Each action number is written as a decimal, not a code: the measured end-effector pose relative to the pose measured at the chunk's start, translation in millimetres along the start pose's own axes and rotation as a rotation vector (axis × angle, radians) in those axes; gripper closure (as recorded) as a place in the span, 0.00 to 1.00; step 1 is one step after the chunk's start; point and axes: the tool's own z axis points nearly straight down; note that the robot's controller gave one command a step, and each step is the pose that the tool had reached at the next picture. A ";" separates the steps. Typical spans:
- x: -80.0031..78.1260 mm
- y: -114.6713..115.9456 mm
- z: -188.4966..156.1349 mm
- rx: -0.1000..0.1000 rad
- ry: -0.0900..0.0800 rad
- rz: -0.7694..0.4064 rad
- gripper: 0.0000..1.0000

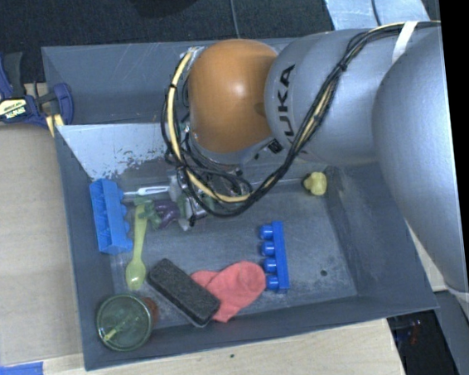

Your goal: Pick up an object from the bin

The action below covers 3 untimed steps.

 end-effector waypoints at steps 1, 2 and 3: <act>5.2 -21.3 -20.2 0.000 0.002 0.004 0.00; 5.1 -21.2 -20.3 0.000 0.002 0.004 0.00; -1.8 -21.7 20.2 0.001 -0.004 -0.077 0.00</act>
Offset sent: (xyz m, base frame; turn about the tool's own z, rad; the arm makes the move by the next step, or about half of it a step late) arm 0.0000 0.0000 0.0000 0.0000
